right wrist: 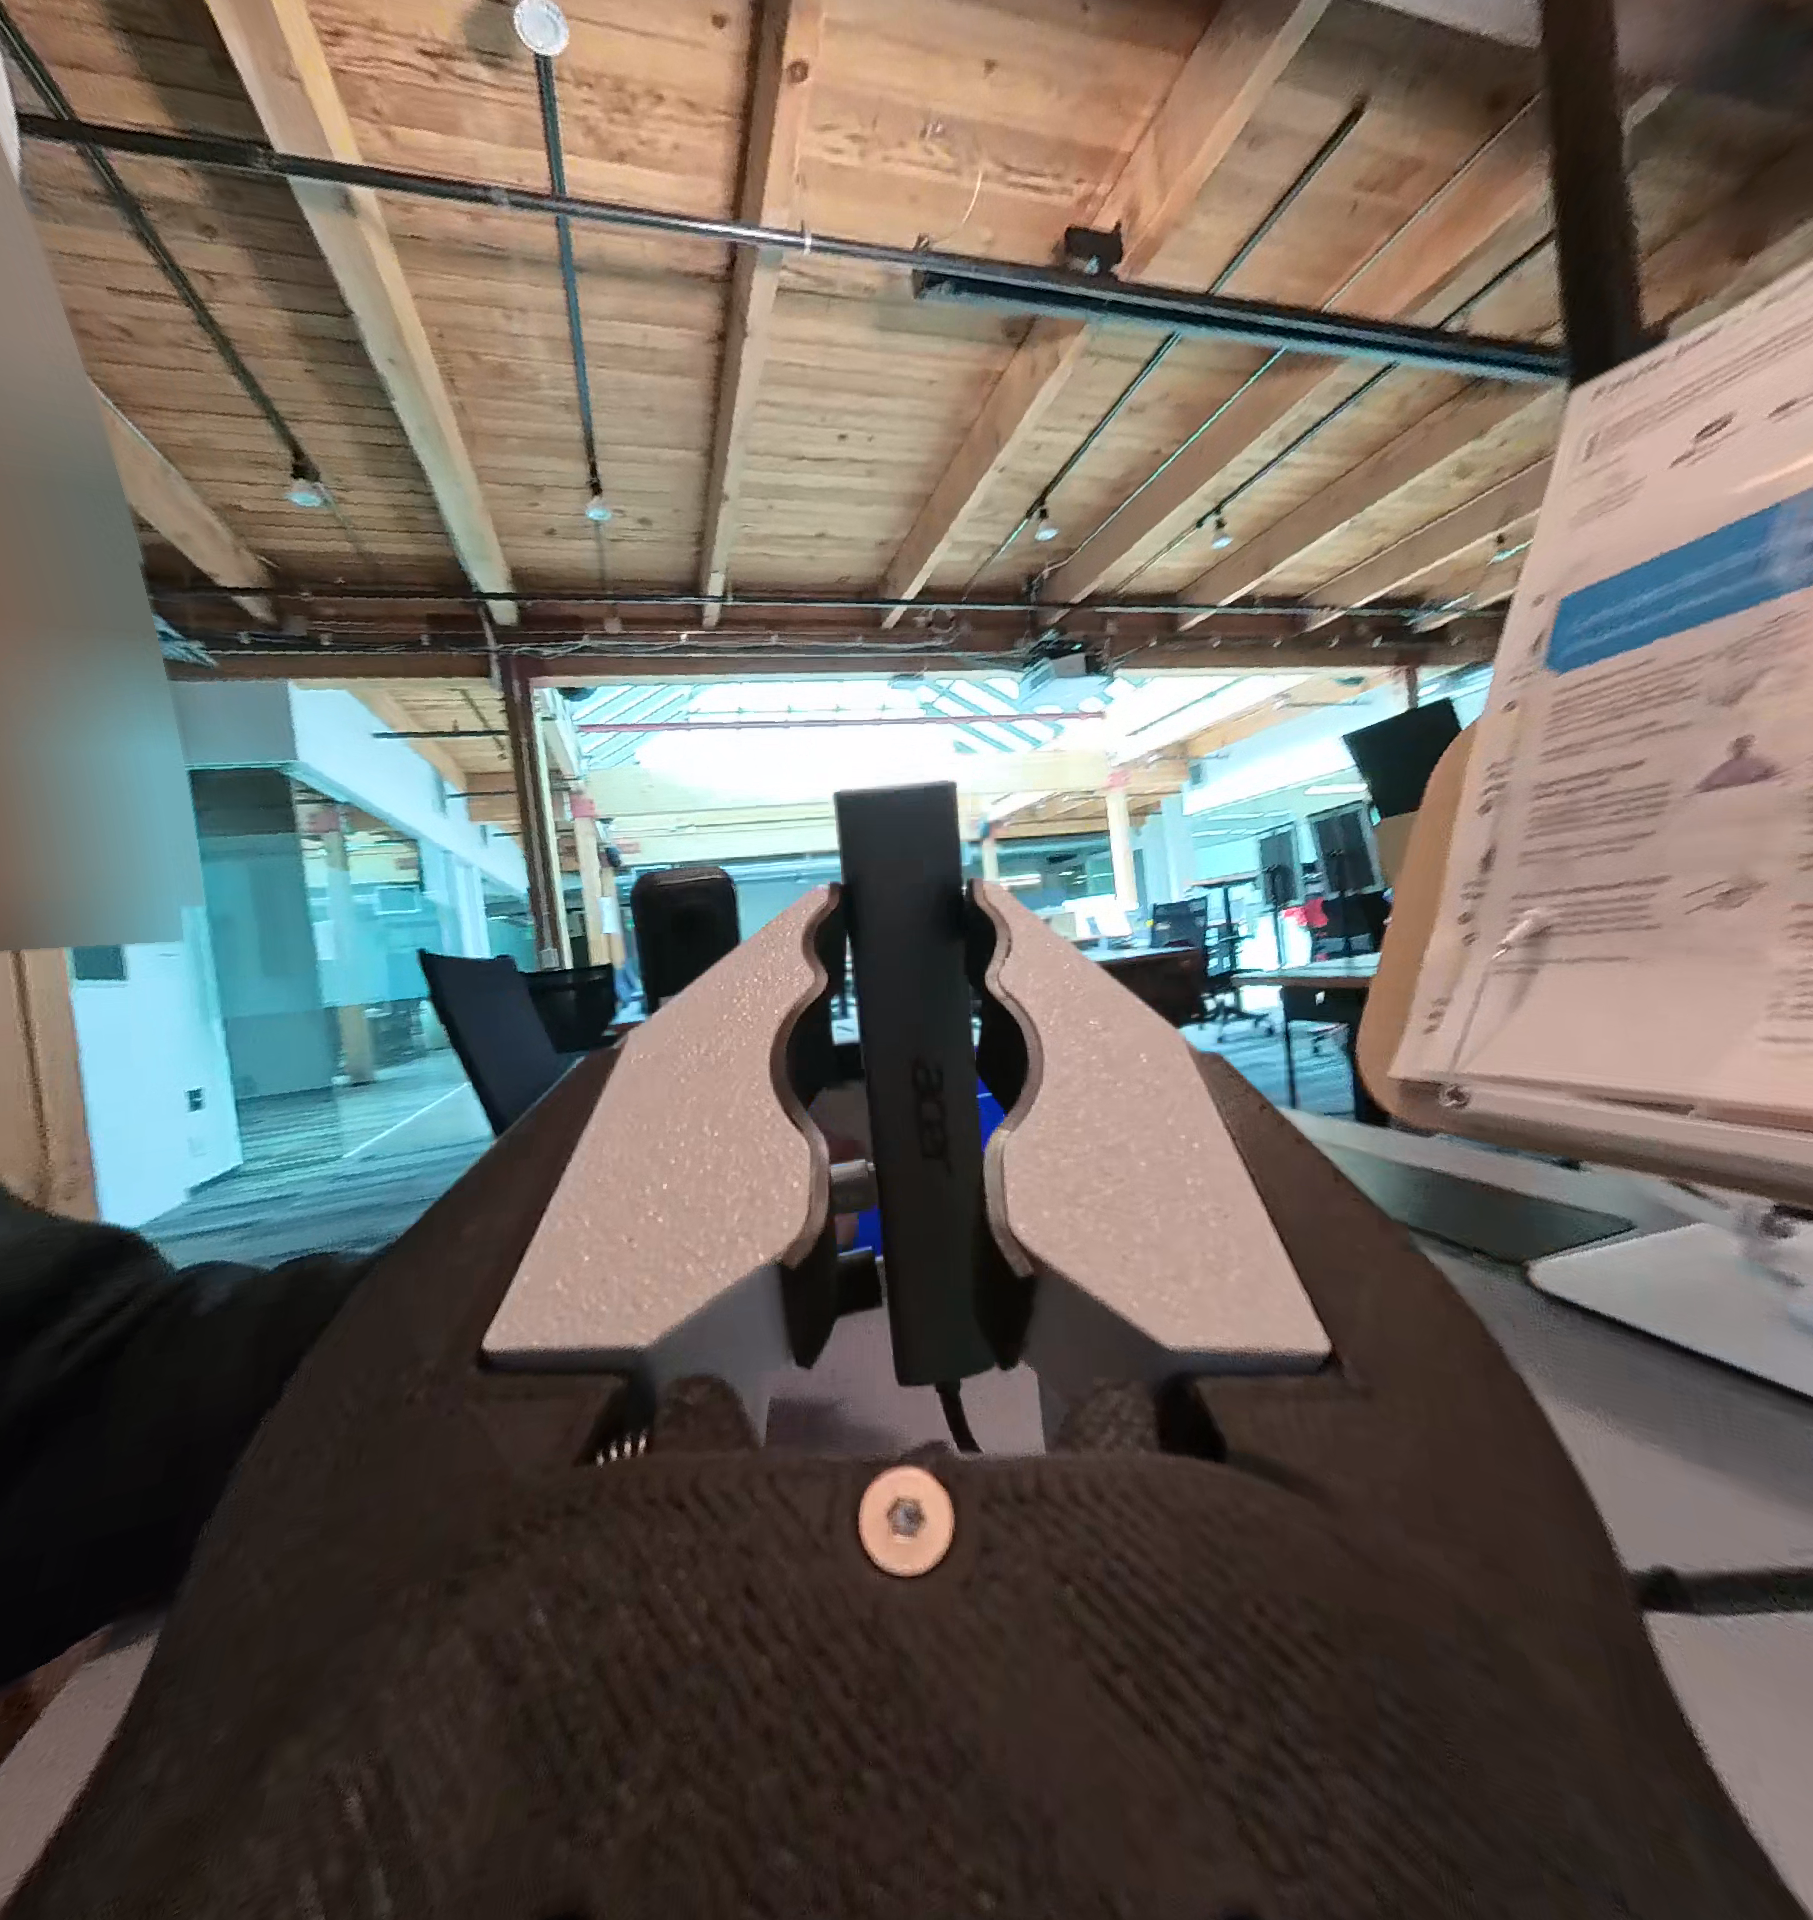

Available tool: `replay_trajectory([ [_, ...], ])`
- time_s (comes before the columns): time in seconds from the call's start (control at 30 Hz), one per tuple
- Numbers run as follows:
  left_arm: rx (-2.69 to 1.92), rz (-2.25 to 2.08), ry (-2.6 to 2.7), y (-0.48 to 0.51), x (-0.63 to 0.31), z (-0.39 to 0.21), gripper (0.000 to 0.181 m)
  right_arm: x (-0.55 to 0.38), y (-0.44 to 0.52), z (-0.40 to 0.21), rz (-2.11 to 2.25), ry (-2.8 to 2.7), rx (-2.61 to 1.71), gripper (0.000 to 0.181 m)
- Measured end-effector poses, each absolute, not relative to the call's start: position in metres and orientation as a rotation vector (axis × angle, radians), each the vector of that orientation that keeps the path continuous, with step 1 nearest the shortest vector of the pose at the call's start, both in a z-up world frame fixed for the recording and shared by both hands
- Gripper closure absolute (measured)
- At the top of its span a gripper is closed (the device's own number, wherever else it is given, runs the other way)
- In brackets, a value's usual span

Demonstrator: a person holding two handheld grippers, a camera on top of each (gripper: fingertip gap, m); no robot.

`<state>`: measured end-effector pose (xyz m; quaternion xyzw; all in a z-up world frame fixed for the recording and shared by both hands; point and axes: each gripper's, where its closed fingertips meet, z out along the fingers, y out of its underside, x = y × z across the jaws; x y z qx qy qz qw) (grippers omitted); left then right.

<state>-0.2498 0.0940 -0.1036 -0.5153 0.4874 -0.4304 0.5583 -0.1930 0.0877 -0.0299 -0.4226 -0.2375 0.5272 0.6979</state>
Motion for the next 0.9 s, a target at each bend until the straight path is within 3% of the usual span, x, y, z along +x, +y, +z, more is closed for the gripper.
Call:
replay_trajectory([
  [0.37, -1.223, -1.003, 1.254, 0.082, -0.212, -0.137, 0.121, -0.204, 0.092, -0.046, 1.44, -0.439, -0.96, 0.16],
  [0.5, -1.219, -0.95, 1.306, 0.079, -0.203, -0.147, 0.156, -0.204, 0.093, -0.047, 1.45, -0.434, -0.959, 0.16],
  [0.7, -1.271, -0.672, 1.171, 0.118, -0.225, -0.135, 0.161, -0.195, 0.104, -0.049, 1.3, -0.388, -0.993, 0.161],
  [0.83, -1.355, -0.198, 1.064, 0.162, -0.264, -0.131, 0.16, -0.205, 0.12, -0.073, 0.999, -0.48, -1.162, 0.146],
  [0.9, -1.314, -0.114, 1.098, 0.16, -0.264, -0.127, 0.16, -0.21, 0.13, -0.083, 0.92, -0.477, -1.263, 0.128],
])
